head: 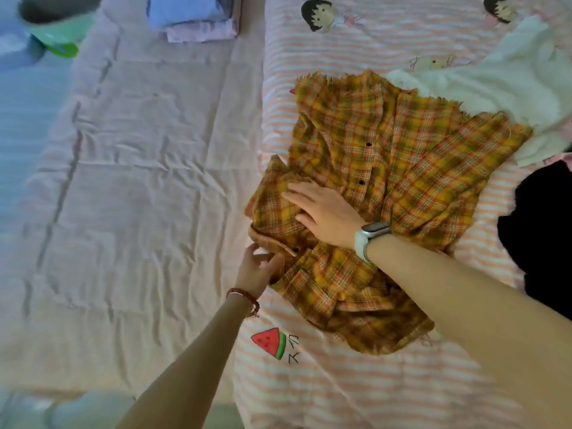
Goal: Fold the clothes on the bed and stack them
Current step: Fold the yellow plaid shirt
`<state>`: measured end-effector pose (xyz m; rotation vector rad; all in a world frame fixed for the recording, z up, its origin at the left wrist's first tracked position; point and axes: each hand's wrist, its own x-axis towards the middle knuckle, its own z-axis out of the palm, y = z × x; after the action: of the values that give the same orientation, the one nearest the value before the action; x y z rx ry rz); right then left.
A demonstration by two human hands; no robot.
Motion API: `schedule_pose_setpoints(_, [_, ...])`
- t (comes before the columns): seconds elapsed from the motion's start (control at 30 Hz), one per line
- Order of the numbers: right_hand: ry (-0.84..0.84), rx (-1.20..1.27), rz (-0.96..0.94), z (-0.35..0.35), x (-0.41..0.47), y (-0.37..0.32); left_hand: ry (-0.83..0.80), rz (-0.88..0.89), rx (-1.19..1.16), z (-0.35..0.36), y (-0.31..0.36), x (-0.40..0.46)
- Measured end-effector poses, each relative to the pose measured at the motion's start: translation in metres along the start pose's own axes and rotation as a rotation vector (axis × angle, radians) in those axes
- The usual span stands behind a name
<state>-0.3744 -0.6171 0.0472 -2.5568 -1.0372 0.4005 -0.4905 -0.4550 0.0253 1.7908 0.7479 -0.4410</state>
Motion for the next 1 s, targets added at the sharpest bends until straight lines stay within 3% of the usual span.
schedule_pose_setpoints(0.07, [-0.159, -0.168, -0.15, 0.0, 0.034, -0.013, -0.122, 0.082, 0.141, 0.006, -0.006, -0.006])
schedule_pose_setpoints(0.13, [-0.398, -0.355, -0.284, 0.004, 0.055, -0.024, -0.234, 0.022, 0.229, 0.014, -0.015, -0.017])
schedule_pose_setpoints(0.2, [-0.585, -0.51, -0.341, 0.008, 0.064, -0.034, -0.195, -0.051, 0.237, 0.018, -0.026, -0.025])
schedule_pose_setpoints(0.27, [-0.589, -0.488, -0.311, 0.006, 0.064, -0.043, -0.125, -0.048, 0.126, 0.015, -0.029, -0.028])
schedule_pose_setpoints(0.37, [-0.506, -0.213, -0.111, -0.013, 0.053, -0.045, -0.106, -0.003, -0.089, -0.005, -0.017, -0.029])
schedule_pose_setpoints(0.47, [-0.426, -0.107, 0.092, -0.04, 0.034, -0.043, -0.021, 0.17, -0.12, -0.036, 0.01, -0.033])
schedule_pose_setpoints(0.53, [-0.239, 0.093, 0.254, -0.06, 0.02, -0.047, 0.058, 0.334, -0.096, -0.062, 0.037, -0.036])
schedule_pose_setpoints(0.63, [0.194, 0.291, 0.356, -0.097, -0.002, -0.066, 0.173, 0.462, -0.124, -0.097, 0.086, -0.047])
schedule_pose_setpoints(0.8, [0.736, 0.182, 0.357, -0.177, -0.044, -0.119, 0.411, 0.65, 0.068, -0.142, 0.174, -0.088])
schedule_pose_setpoints(1.0, [1.224, -0.185, 0.19, -0.299, -0.108, -0.213, 0.584, 1.184, 0.158, -0.192, 0.27, -0.195])
